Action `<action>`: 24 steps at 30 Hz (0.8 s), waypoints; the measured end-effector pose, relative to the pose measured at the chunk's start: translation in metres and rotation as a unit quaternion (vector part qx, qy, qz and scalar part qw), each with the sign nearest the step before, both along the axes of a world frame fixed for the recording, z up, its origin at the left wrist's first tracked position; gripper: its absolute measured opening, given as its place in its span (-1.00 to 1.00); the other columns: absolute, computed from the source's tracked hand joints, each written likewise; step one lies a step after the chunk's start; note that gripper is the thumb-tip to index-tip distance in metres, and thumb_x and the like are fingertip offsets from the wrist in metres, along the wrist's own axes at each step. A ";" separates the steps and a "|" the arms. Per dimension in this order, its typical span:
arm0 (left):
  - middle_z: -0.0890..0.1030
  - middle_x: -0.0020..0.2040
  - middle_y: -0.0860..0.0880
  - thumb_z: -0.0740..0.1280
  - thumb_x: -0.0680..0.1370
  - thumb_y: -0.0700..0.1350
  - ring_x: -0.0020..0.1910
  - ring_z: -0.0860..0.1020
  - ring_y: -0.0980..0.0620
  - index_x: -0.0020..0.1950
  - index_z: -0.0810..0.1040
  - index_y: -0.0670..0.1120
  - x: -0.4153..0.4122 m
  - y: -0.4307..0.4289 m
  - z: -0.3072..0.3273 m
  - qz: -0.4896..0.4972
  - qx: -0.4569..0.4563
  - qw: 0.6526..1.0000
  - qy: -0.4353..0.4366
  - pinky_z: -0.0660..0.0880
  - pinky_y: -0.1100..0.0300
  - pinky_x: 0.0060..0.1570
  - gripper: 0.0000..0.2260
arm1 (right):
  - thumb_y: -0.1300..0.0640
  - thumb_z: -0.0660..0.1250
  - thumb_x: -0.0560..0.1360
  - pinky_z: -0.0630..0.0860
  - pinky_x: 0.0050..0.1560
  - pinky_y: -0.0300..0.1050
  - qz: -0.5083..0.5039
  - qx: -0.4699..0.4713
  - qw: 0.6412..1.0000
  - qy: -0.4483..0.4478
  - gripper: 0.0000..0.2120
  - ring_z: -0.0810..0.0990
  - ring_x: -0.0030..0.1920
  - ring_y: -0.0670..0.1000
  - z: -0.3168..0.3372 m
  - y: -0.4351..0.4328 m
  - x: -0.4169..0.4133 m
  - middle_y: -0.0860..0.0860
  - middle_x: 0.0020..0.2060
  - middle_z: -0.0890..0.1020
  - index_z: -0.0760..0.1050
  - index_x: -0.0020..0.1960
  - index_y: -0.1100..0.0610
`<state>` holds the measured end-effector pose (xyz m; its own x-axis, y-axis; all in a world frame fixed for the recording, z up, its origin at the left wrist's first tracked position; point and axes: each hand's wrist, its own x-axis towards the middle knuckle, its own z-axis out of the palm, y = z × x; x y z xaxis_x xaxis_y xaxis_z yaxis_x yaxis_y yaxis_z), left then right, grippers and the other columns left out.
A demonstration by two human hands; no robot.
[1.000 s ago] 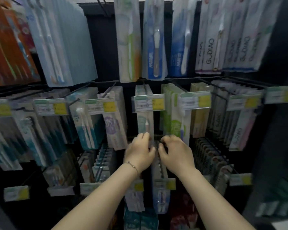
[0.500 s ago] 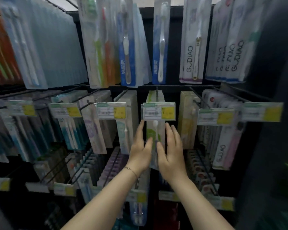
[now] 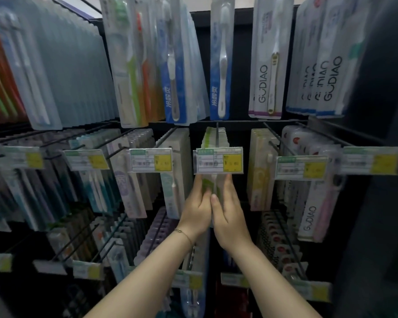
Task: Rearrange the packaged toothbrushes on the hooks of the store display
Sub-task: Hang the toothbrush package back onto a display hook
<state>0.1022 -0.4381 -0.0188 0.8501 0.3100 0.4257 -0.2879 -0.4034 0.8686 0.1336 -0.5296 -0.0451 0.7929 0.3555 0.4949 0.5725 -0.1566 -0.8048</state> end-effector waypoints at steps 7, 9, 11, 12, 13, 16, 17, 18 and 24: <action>0.44 0.38 0.23 0.21 0.66 -0.17 0.35 0.39 0.32 0.50 0.28 0.15 0.000 0.006 -0.010 0.025 0.012 0.999 -0.036 0.31 0.30 0.34 -0.56 | -0.05 0.08 0.67 0.00 0.49 -0.26 -0.049 -0.017 0.998 -0.039 -0.44 0.00 0.54 -0.25 -0.002 -0.013 0.000 -0.21 0.54 0.08 -0.07 0.60 -0.09; 0.42 0.40 0.09 0.28 0.62 -0.15 0.35 0.40 0.14 0.49 0.28 0.03 -0.004 0.008 -0.013 0.084 0.027 0.996 -0.012 0.34 0.20 0.29 -0.55 | -0.07 0.09 0.66 0.09 0.51 -0.15 -0.084 -0.039 0.994 -0.056 -0.47 0.09 0.54 -0.14 -0.004 -0.021 0.000 -0.11 0.55 0.17 0.05 0.59 -0.06; 0.45 0.33 -0.03 0.32 0.58 -0.15 0.29 0.44 0.00 0.41 0.34 -0.05 -0.008 0.011 -0.013 0.145 0.082 0.986 -0.006 0.38 0.12 0.23 -0.60 | -0.04 0.15 0.65 0.24 0.48 -0.03 -0.136 -0.085 0.983 -0.086 -0.53 0.23 0.49 -0.04 -0.004 -0.032 0.001 0.00 0.48 0.31 0.24 0.52 0.04; 0.48 0.26 -0.05 0.32 0.56 -0.15 0.24 0.46 -0.05 0.34 0.37 -0.07 -0.011 0.013 -0.012 0.170 0.128 0.977 -0.012 0.42 0.05 0.21 -0.64 | -0.02 0.18 0.63 0.32 0.43 0.02 -0.165 -0.116 0.974 -0.103 -0.58 0.31 0.44 0.00 -0.003 -0.039 0.001 0.01 0.41 0.39 0.34 0.45 0.08; 0.49 0.19 -0.05 0.33 0.55 -0.14 0.19 0.47 -0.07 0.27 0.40 -0.09 -0.014 0.014 -0.011 0.189 0.180 0.965 -0.023 0.45 -0.02 0.18 -0.70 | 0.00 0.21 0.62 0.38 0.36 0.04 -0.188 -0.150 0.964 -0.116 -0.64 0.37 0.37 0.02 -0.002 -0.045 0.001 0.01 0.32 0.46 0.42 0.37 0.09; 0.46 0.03 -0.01 0.31 0.51 -0.12 0.05 0.46 -0.08 0.10 0.44 -0.08 -0.025 0.012 -0.006 0.203 0.327 0.921 -0.062 0.45 -0.05 0.02 -0.81 | 0.00 0.23 0.59 0.42 0.16 0.01 -0.235 -0.233 0.936 -0.123 -0.76 0.45 0.18 0.04 0.001 -0.065 0.000 -0.01 0.11 0.54 0.53 0.18 0.07; 0.46 0.00 -0.02 0.30 0.50 -0.11 0.00 0.46 -0.08 0.07 0.45 -0.08 -0.027 0.009 -0.006 0.199 0.373 0.903 -0.079 0.45 -0.03 -0.05 -0.83 | 0.00 0.22 0.58 0.40 0.12 -0.01 -0.250 -0.253 0.926 -0.128 -0.78 0.45 0.15 0.05 0.000 -0.072 0.000 -0.02 0.08 0.54 0.54 0.14 0.06; 0.47 -0.03 -0.02 0.29 0.48 -0.10 -0.04 0.47 -0.09 0.05 0.47 -0.08 -0.029 0.005 -0.006 0.192 0.414 0.884 -0.099 0.46 -0.02 -0.10 -0.83 | 0.00 0.22 0.58 0.38 0.08 -0.03 -0.264 -0.271 0.916 -0.135 -0.79 0.45 0.13 0.05 0.000 -0.079 -0.002 -0.02 0.05 0.54 0.54 0.11 0.06; 0.58 -0.03 -0.07 0.26 0.44 -0.08 -0.07 0.54 -0.12 0.01 0.56 -0.10 -0.025 -0.036 -0.007 0.102 0.528 0.829 -0.155 0.48 -0.02 -0.22 -0.80 | -0.03 0.20 0.58 0.31 -0.14 -0.12 -0.314 -0.303 0.890 -0.130 -0.85 0.47 -0.06 0.00 -0.007 -0.126 -0.011 -0.09 -0.17 0.45 0.44 -0.11 0.00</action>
<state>0.0774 -0.4742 -0.0254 0.6253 -0.2508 0.7389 -0.2629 -0.9593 -0.1032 0.1223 -0.6554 -0.0524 0.8164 0.1470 0.5585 0.3732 -0.8723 -0.3160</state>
